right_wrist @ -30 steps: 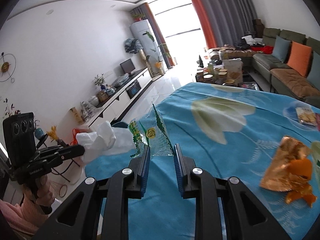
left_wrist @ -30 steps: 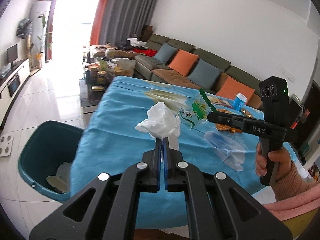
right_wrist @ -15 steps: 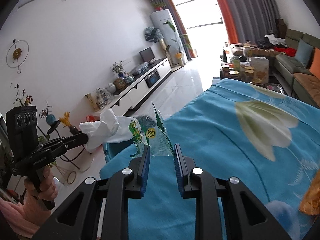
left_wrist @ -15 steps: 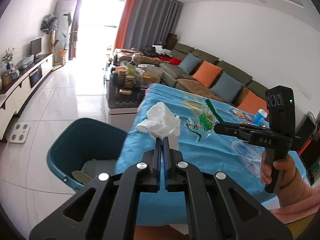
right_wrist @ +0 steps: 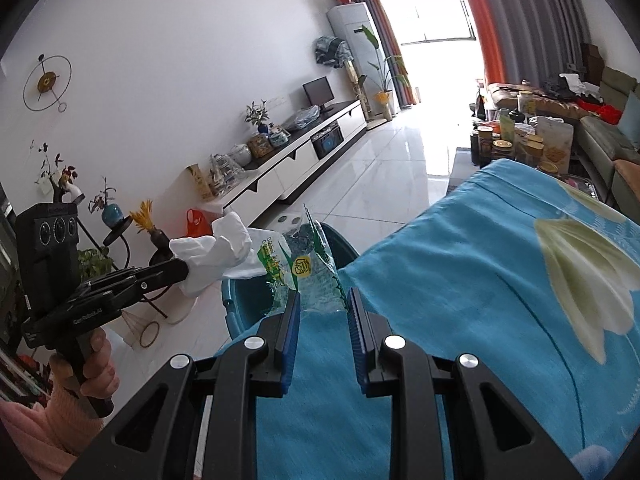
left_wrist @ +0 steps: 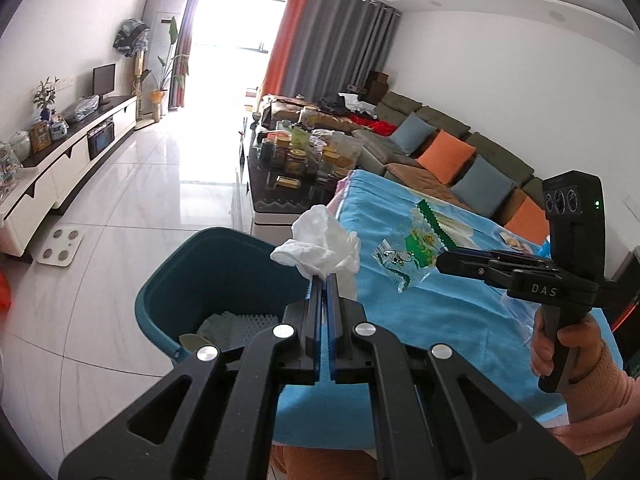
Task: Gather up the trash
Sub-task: 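Carry tissue and plastic bag to the teal bin and open both grippers, then return to the table and grasp the orange peel with the left gripper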
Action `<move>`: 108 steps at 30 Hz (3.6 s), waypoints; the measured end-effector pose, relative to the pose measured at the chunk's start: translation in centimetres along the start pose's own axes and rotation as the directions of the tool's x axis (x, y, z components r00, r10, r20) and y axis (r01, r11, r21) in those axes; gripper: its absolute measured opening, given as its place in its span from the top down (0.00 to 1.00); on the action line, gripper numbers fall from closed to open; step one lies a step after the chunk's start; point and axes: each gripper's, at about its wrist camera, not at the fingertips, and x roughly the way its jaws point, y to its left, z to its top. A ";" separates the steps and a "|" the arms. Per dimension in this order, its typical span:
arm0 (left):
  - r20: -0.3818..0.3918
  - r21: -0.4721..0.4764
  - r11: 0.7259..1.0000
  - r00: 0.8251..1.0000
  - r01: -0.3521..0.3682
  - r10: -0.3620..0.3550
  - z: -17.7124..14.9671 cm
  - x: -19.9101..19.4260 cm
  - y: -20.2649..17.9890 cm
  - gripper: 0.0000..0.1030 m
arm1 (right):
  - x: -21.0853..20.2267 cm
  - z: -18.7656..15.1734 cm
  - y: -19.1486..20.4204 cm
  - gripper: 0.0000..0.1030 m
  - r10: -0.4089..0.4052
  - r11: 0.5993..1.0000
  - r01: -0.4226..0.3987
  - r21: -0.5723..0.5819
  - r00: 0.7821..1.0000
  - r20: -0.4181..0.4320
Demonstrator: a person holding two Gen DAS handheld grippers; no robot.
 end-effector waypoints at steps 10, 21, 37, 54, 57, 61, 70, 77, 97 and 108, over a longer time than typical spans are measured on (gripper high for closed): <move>-0.021 -0.045 0.998 0.999 -0.043 0.042 -0.4 0.8 2.0 0.97 | 2.5 1.3 1.4 0.78 0.010 0.999 -0.011 -0.041 0.999 -0.033; -0.036 -0.076 0.994 0.997 -0.076 0.073 -0.8 2.0 3.5 0.97 | 5.3 2.5 2.7 0.78 0.008 0.998 -0.013 -0.069 0.998 -0.069; -0.094 -0.133 0.985 0.991 -0.110 0.098 -0.9 5.4 5.8 0.97 | 10.2 2.9 3.7 0.78 -0.025 0.996 0.011 -0.091 0.988 -0.153; -0.163 -0.181 0.975 0.982 -0.126 0.097 -0.9 10.7 7.8 0.93 | 13.1 2.6 3.2 0.72 -0.050 0.998 0.038 -0.057 0.974 -0.220; -0.170 -0.199 0.972 0.981 -0.126 0.092 -1.1 11.3 8.2 0.88 | 12.8 2.5 3.0 0.72 -0.046 0.998 0.036 -0.051 0.975 -0.216; -0.163 -0.198 0.973 0.983 -0.115 0.083 -1.5 11.0 8.2 0.86 | 12.1 2.3 2.6 0.71 -0.036 0.999 0.029 -0.039 0.977 -0.209; -0.065 -0.134 0.989 0.996 -0.069 0.061 -0.9 7.9 4.9 0.73 | 8.3 1.5 2.0 0.65 -0.006 1.000 0.002 -0.022 0.988 -0.154; -0.011 -0.036 0.999 1.000 -0.004 0.004 -0.7 5.7 0.6 0.64 | 3.6 0.2 0.8 0.63 -0.006 1.000 0.006 0.007 0.997 -0.077; -0.156 0.239 0.915 0.943 0.324 -0.293 -3.6 9.8 -17.5 0.56 | -15.4 -8.6 -11.6 0.60 -0.370 0.897 0.334 0.289 0.926 0.077; -0.287 0.343 0.818 0.881 0.461 -0.376 -4.9 13.2 -27.2 0.56 | -23.7 -13.2 -18.3 0.60 -0.573 0.754 0.471 0.457 0.813 0.107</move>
